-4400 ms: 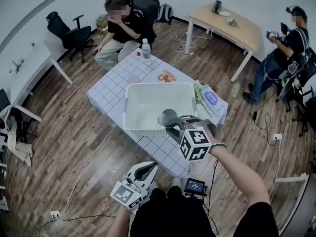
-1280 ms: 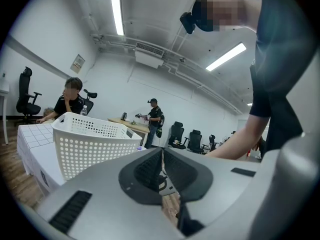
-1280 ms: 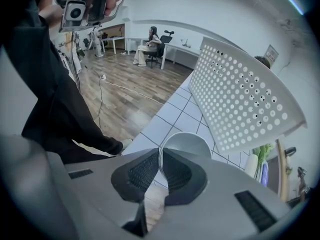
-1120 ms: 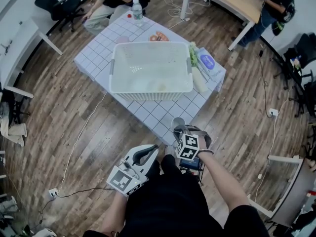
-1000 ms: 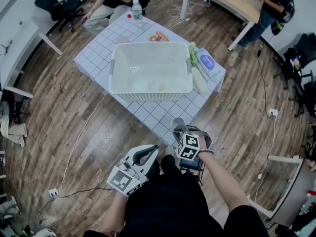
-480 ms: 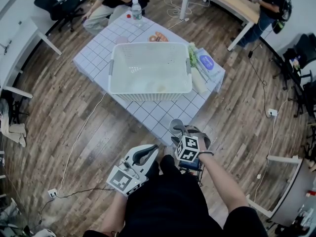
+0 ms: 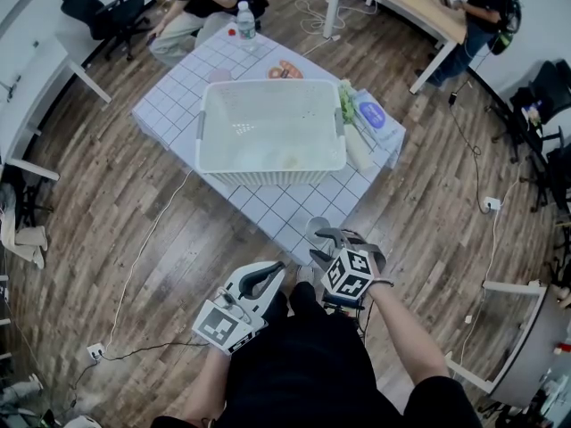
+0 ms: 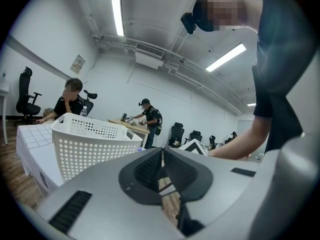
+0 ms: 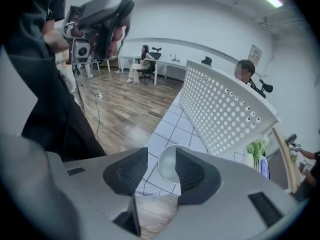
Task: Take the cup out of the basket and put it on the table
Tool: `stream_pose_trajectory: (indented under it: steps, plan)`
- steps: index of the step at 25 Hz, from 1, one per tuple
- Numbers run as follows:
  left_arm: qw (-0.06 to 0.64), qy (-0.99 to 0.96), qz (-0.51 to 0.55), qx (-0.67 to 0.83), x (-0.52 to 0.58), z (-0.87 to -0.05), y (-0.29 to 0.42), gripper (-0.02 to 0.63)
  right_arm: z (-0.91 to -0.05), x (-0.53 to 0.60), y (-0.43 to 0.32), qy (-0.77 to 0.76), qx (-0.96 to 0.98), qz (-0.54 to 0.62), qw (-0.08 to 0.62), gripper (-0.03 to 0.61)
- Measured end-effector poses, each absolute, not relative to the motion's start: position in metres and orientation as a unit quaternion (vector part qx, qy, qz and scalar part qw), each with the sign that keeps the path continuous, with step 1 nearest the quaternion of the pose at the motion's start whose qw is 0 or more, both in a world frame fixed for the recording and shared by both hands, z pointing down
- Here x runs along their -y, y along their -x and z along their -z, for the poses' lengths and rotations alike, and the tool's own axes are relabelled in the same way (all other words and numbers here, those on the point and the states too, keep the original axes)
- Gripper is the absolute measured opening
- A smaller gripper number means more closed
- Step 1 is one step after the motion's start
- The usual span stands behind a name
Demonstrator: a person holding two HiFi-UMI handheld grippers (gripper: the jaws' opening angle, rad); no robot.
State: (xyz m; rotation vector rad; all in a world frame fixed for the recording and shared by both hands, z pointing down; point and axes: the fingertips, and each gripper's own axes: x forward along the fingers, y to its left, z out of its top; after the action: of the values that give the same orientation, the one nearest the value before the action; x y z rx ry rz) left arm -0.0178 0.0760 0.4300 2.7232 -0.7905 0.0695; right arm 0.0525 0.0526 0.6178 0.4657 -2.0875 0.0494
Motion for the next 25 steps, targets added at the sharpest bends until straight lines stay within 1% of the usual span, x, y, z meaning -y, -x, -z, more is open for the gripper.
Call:
stream_pose_trajectory:
  steps: [3,7,12,13,15,21,25]
  plan:
    - [0.147,-0.95,-0.025,0.275,-0.074,-0.43,0.018,0.01,-0.599,-0.056,-0.048,-0.203,0.87,-0.025,0.449,0.166]
    - [0.147,-0.95,-0.025,0.276,-0.073,-0.429,0.018,0.009,-0.568,-0.065,-0.037,-0.214,0.895,-0.026,0.39,0.161]
    - [0.146,-0.95,-0.027,0.276,-0.07,-0.43,0.018,0.009,-0.528,-0.07,-0.029,-0.25,0.918,-0.025,0.306,0.101]
    - [0.145,-0.95,-0.029,0.274,-0.07,-0.43,0.017,0.009,-0.522,-0.071,-0.029,-0.257,0.921,-0.024,0.292,0.076]
    - [0.142,-0.951,-0.031,0.271,-0.07,-0.429,0.016,0.009,-0.511,-0.075,-0.028,-0.265,0.926,-0.024,0.266,0.049]
    - [0.132,-0.954,-0.03,0.268,-0.066,-0.422,0.015,0.009,-0.48,-0.096,-0.021,-0.25,0.947,-0.055,0.195,0.025]
    - [0.13,-0.956,-0.036,0.262,-0.068,-0.424,0.011,0.009,-0.465,-0.099,-0.024,-0.264,0.951,-0.075,0.143,0.023]
